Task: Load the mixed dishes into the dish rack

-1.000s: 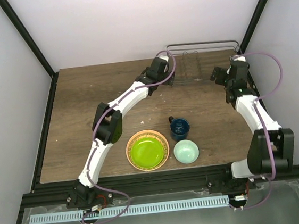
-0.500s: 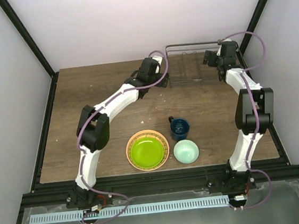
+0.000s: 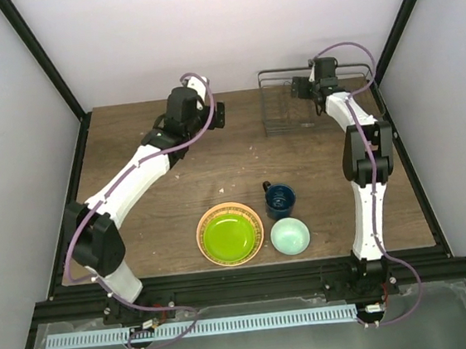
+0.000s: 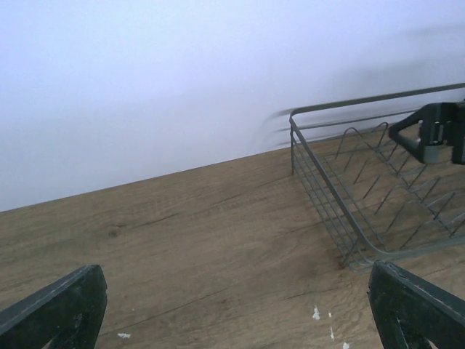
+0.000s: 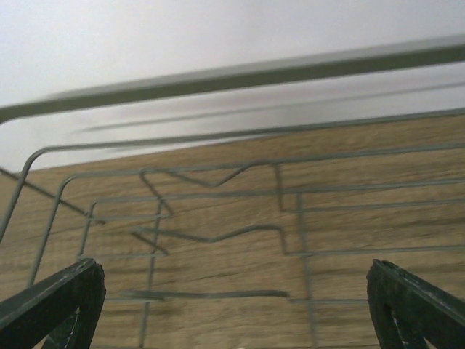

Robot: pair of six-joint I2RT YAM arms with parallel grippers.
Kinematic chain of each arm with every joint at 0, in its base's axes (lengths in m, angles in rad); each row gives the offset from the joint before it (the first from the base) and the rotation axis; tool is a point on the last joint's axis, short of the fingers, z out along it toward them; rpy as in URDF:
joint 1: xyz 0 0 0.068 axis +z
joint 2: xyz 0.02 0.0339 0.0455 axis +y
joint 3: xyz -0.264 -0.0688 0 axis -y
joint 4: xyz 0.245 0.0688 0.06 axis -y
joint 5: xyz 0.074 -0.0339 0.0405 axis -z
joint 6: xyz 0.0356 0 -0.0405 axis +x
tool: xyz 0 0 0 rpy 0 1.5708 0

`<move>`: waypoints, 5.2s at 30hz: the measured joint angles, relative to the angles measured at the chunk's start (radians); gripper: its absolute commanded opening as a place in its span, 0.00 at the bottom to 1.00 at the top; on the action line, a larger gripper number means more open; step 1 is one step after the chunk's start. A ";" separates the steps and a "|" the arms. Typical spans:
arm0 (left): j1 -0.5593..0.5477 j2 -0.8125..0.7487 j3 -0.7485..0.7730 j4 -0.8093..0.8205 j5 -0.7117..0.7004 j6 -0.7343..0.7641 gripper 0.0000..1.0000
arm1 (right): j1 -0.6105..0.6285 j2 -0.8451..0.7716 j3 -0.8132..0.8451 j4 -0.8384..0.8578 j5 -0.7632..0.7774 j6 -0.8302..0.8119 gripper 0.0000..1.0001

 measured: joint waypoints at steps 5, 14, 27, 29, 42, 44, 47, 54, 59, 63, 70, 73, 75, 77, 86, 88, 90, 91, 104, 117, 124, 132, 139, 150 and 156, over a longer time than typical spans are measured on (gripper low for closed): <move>0.004 -0.049 -0.043 -0.011 -0.003 0.002 1.00 | 0.025 0.052 0.069 -0.087 -0.004 0.017 1.00; 0.014 -0.105 -0.101 -0.045 -0.011 0.005 1.00 | 0.018 0.118 0.140 -0.218 -0.001 0.057 1.00; 0.026 -0.144 -0.148 -0.050 -0.029 0.012 1.00 | 0.092 0.125 0.156 -0.257 -0.009 0.035 1.00; 0.028 -0.148 -0.154 -0.053 -0.034 0.013 1.00 | 0.107 0.129 0.156 -0.267 -0.008 0.031 1.00; 0.035 -0.192 -0.173 -0.057 -0.052 0.016 1.00 | 0.167 0.130 0.156 -0.343 0.029 0.029 1.00; 0.035 -0.193 -0.176 -0.058 -0.052 0.016 1.00 | 0.182 0.130 0.156 -0.351 0.046 0.029 1.00; 0.037 -0.201 -0.184 -0.062 -0.054 0.016 1.00 | 0.213 0.130 0.156 -0.364 0.065 0.033 1.00; 0.048 -0.237 -0.206 -0.069 -0.061 0.019 1.00 | 0.309 0.130 0.156 -0.386 0.096 0.083 1.00; 0.055 -0.279 -0.229 -0.072 -0.063 0.021 1.00 | 0.368 0.122 0.139 -0.388 0.122 0.144 1.00; 0.060 -0.309 -0.251 -0.074 -0.064 0.023 1.00 | 0.424 0.108 0.080 -0.385 0.158 0.212 1.00; 0.061 -0.382 -0.293 -0.086 -0.072 0.027 1.00 | 0.525 0.079 0.028 -0.388 0.217 0.319 1.00; 0.061 -0.423 -0.312 -0.093 -0.079 0.027 1.00 | 0.561 0.064 0.003 -0.388 0.230 0.357 1.00; 0.062 -0.446 -0.321 -0.096 -0.082 0.028 1.00 | 0.576 0.053 -0.014 -0.387 0.237 0.379 1.00; 0.062 -0.468 -0.329 -0.099 -0.087 0.028 1.00 | 0.593 0.046 -0.027 -0.393 0.245 0.403 1.00; 0.062 -0.517 -0.357 -0.116 -0.097 0.033 1.00 | 0.643 0.039 -0.030 -0.435 0.282 0.463 1.00; 0.062 -0.518 -0.359 -0.118 -0.097 0.034 1.00 | 0.651 0.039 -0.030 -0.442 0.282 0.469 1.00; 0.062 -0.520 -0.360 -0.120 -0.099 0.034 1.00 | 0.657 0.039 -0.028 -0.452 0.283 0.472 1.00; 0.062 -0.521 -0.362 -0.121 -0.100 0.035 1.00 | 0.659 0.039 -0.024 -0.459 0.284 0.473 1.00; 0.078 -0.526 -0.364 -0.163 -0.117 0.023 1.00 | 0.667 0.018 0.028 -0.570 0.314 0.440 1.00; 0.080 -0.510 -0.362 -0.193 -0.134 0.018 1.00 | 0.669 -0.087 0.131 -0.634 0.388 0.336 1.00; 0.080 -0.499 -0.360 -0.229 -0.104 0.003 0.99 | 0.664 -0.334 0.084 -0.633 0.488 0.245 1.00; 0.079 -0.555 -0.476 -0.249 0.037 -0.039 0.99 | 0.653 -0.738 -0.365 -0.607 0.619 0.233 1.00; -0.070 -0.567 -0.574 -0.264 0.142 -0.101 1.00 | 0.621 -0.980 -0.685 -0.600 0.575 0.285 1.00; -0.330 -0.323 -0.532 -0.207 0.208 -0.169 0.99 | 0.563 -1.202 -0.902 -0.572 0.441 0.331 1.00; -0.404 -0.154 -0.417 -0.180 0.230 -0.184 0.98 | 0.553 -1.291 -0.925 -0.631 0.454 0.368 1.00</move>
